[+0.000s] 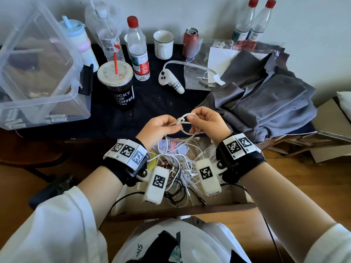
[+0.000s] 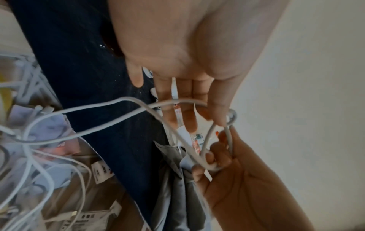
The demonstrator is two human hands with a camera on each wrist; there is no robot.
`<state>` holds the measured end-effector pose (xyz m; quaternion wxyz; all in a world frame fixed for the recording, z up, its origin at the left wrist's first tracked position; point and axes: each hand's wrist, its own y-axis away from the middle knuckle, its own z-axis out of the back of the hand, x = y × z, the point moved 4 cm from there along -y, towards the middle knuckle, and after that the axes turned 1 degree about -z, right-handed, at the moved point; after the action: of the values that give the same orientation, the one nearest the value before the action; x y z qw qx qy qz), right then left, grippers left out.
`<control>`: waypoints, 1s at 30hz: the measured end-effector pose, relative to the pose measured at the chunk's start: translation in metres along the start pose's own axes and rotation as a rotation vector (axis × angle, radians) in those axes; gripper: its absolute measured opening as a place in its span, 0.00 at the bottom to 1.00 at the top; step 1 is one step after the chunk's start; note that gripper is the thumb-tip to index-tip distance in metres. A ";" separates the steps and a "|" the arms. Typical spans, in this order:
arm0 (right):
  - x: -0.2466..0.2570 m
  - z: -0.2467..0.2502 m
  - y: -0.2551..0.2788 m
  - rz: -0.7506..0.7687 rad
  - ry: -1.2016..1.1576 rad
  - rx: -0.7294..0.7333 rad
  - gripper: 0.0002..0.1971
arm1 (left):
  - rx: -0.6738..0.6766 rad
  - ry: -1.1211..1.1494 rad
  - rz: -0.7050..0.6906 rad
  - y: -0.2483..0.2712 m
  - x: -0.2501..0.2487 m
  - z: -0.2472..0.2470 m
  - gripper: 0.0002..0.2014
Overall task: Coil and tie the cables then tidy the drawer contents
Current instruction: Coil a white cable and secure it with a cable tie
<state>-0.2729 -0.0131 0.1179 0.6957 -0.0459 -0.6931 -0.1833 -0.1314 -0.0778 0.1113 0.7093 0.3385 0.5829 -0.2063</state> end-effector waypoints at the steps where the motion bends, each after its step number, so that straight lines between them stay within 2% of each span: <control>1: -0.001 0.001 0.000 -0.017 -0.020 -0.012 0.08 | 0.005 -0.003 -0.019 0.001 -0.001 -0.002 0.02; 5: -0.003 0.001 0.002 -0.117 -0.085 0.019 0.09 | -0.025 0.045 -0.087 0.001 -0.006 -0.007 0.04; 8: -0.005 0.003 0.001 -0.089 -0.063 0.001 0.09 | -0.030 0.128 -0.081 -0.001 -0.004 -0.008 0.06; 13: -0.011 0.020 -0.005 0.057 0.334 -0.215 0.13 | 0.009 0.355 0.026 0.001 -0.002 -0.013 0.08; 15: -0.010 0.027 -0.006 0.054 0.428 -0.333 0.14 | 0.041 0.376 0.041 0.002 -0.001 -0.015 0.09; 17: -0.011 0.029 -0.007 -0.007 0.423 -0.398 0.13 | 0.064 0.379 0.033 0.002 -0.001 -0.017 0.09; 18: -0.012 0.029 -0.008 -0.069 0.376 -0.392 0.11 | 0.069 0.379 0.023 0.001 -0.002 -0.018 0.09; 20: -0.015 0.020 -0.007 -0.221 0.225 -0.272 0.09 | 0.057 0.372 -0.004 0.001 -0.004 -0.018 0.09; 23: -0.020 0.003 -0.002 -0.398 -0.079 -0.010 0.21 | 0.019 0.404 -0.039 0.001 -0.006 -0.014 0.09; 25: -0.020 -0.001 0.001 -0.379 -0.207 0.079 0.17 | 0.004 0.466 -0.041 0.000 -0.006 -0.011 0.08; 27: -0.020 -0.003 0.003 -0.313 -0.207 0.125 0.09 | -0.014 0.520 -0.031 -0.001 -0.005 -0.008 0.08; 30: -0.021 -0.002 0.003 -0.263 -0.183 0.105 0.07 | -0.014 0.550 -0.015 -0.002 -0.003 -0.007 0.08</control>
<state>-0.2697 -0.0073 0.0976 0.6010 0.0649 -0.7623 -0.2313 -0.1382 -0.0742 0.1136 0.5251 0.3726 0.7576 -0.1077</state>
